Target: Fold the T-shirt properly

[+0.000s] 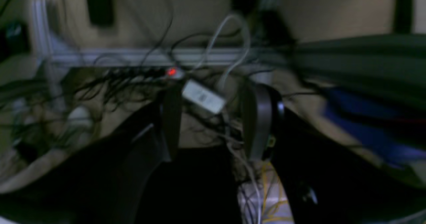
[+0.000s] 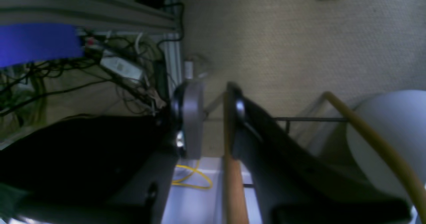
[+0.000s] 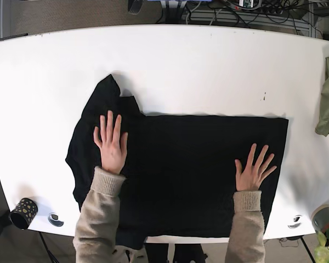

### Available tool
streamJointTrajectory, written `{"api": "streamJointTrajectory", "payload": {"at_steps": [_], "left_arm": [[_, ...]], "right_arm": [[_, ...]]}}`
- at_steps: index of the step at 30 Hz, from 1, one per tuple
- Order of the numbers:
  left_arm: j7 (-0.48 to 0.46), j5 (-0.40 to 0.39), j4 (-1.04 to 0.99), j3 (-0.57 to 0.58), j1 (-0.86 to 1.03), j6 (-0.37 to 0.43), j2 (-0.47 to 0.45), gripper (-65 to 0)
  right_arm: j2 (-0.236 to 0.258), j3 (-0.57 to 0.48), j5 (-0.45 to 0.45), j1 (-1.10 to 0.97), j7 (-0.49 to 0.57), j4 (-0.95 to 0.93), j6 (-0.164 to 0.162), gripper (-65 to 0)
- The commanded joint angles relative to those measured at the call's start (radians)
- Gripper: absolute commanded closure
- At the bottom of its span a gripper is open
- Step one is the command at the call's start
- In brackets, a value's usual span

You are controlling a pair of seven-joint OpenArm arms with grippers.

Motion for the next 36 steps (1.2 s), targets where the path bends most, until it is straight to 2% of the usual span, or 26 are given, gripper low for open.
{"api": "streamJointTrajectory", "payload": {"at_steps": [1, 9, 14, 21, 28, 31, 36], "left_arm": [[-0.006, -0.002, 0.084, -0.001, 0.062, -0.015, 0.016, -26.2], [0.08, -0.002, 0.353, 0.003, 0.182, -0.015, 0.031, -26.2], [0.086, -0.003, 0.486, 0.003, 0.24, -0.015, 0.031, -26.2], [0.086, -0.007, 0.618, 0.003, 0.273, -0.015, 0.033, -26.2], [0.086, -0.103, 0.663, -0.003, 0.27, -0.016, 0.053, -26.2], [0.083, -0.132, 0.669, 0.0, 0.254, -0.016, 0.051, -26.4], [0.084, -0.135, 0.669, 0.003, 0.194, -0.016, 0.057, -26.7]], "right_arm": [[0.005, 0.0, 0.006, -0.054, 0.014, 0.058, 0.007, -11.1], [0.003, 0.023, 0.008, -0.203, 0.012, 0.285, 0.007, -11.1], [0.002, 0.062, 0.014, -0.266, -0.026, 0.4, 0.007, -11.1], [0.008, 0.146, 0.135, -0.336, -0.088, 0.593, 0.007, -11.1], [0.009, 0.241, 0.195, -0.338, -0.12, 0.716, 0.007, -11.4], [0.011, 0.255, 0.222, -0.304, -0.123, 0.746, 0.007, -11.7], [0.011, 0.258, 0.282, -0.244, -0.123, 0.76, 0.007, -12.7]]}}
